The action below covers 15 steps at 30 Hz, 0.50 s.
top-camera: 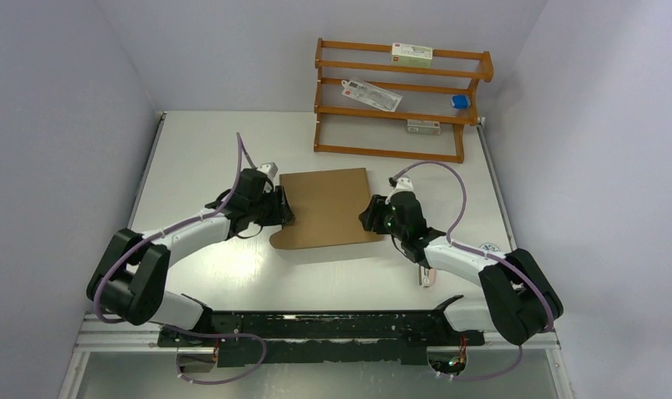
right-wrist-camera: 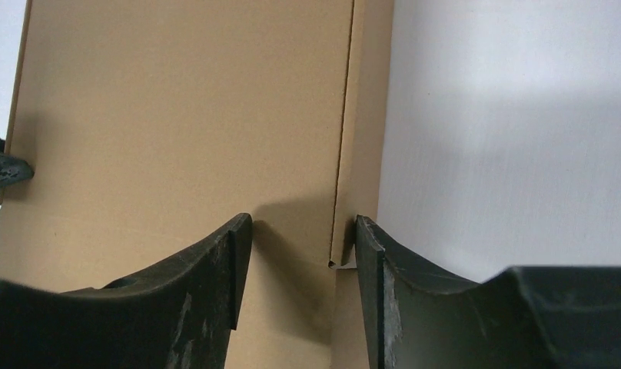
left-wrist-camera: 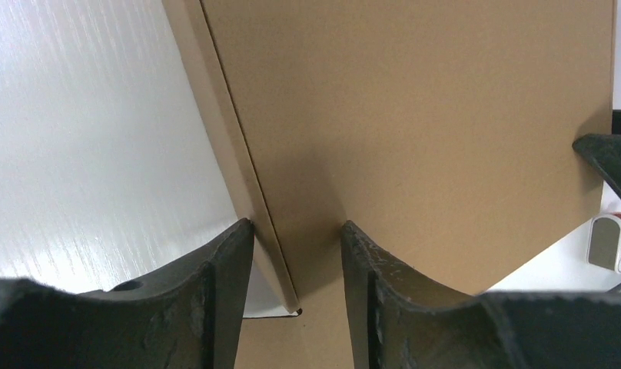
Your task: Fold the paper box
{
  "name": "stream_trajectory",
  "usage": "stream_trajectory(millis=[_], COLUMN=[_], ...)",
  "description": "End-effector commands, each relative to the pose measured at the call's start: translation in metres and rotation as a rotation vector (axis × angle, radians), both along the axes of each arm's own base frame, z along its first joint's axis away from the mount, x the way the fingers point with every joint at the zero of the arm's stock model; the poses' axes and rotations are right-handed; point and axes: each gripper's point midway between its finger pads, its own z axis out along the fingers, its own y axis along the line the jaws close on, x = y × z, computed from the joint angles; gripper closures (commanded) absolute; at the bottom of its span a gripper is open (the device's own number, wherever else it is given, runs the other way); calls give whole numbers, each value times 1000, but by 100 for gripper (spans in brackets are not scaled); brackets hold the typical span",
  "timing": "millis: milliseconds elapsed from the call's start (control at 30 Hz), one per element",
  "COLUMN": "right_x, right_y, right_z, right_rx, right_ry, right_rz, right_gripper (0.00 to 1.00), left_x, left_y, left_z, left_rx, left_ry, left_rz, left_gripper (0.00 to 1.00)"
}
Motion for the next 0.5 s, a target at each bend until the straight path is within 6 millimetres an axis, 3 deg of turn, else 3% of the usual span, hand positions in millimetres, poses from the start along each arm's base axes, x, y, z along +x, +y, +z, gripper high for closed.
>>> stream_trajectory(millis=[0,100,300,467], right_x=[-2,2,2,-4], right_y=[6,4,-2,6], right_z=[-3,9,38,60], right_rx=[1,-19,-92,-154], right_ry=[21,-3,-60,-127], right_rz=[28,28,64,151], right_gripper=[47,45,31,20], left_x=[20,30,36,31], left_y=[-3,2,25,67], left_z=[2,14,74,123], left_rx=[36,53,41,88], left_ry=[-24,-47,-163,-289], left_rz=[21,51,112,201], left_gripper=[46,41,32,21])
